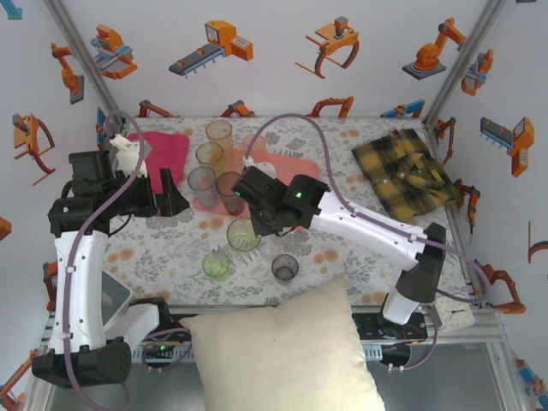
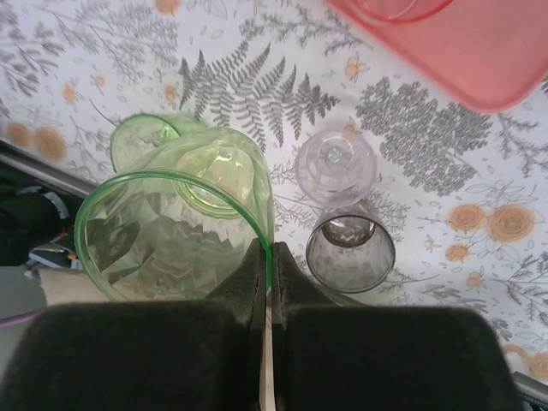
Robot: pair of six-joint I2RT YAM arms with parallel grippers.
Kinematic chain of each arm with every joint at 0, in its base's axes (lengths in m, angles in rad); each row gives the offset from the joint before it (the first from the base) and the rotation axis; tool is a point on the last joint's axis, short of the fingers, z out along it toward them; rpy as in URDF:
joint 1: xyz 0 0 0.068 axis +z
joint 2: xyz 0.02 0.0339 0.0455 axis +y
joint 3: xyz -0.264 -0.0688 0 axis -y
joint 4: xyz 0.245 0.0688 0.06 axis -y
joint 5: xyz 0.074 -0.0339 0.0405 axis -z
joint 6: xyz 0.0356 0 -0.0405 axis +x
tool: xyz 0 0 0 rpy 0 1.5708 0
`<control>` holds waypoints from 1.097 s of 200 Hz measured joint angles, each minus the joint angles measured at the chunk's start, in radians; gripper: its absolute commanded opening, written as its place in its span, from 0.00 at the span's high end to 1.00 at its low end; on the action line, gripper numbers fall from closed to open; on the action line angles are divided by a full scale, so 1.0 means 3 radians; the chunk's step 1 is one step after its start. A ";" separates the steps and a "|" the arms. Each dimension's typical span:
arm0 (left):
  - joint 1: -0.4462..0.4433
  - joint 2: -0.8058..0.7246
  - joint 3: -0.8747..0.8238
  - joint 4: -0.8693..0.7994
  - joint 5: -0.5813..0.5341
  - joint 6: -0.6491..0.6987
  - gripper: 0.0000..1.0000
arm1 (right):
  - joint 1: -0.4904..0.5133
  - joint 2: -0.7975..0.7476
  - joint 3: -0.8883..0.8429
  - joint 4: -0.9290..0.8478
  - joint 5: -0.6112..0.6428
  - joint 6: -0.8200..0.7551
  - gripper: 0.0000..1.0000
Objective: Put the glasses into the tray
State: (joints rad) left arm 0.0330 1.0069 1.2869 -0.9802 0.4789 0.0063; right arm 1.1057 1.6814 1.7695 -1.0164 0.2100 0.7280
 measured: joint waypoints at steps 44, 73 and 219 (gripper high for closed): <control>0.0005 -0.0024 0.0000 0.0000 0.0000 0.0000 0.03 | -0.0556 -0.0014 0.0496 -0.0189 -0.0141 -0.0303 0.99; 0.0020 -0.0024 0.0001 0.0000 0.0000 0.0000 0.03 | -0.0973 0.0047 0.0754 -0.0256 -0.0189 -0.0495 0.99; 0.0048 -0.0023 0.0001 0.0000 0.0018 -0.0001 0.03 | -0.1804 0.1233 0.0950 0.0304 -0.0389 -0.0762 0.99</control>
State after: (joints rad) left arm 0.0475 1.0000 1.2873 -0.9802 0.4843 0.0059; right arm 0.5644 2.0514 2.0544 -0.9253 0.0933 0.4995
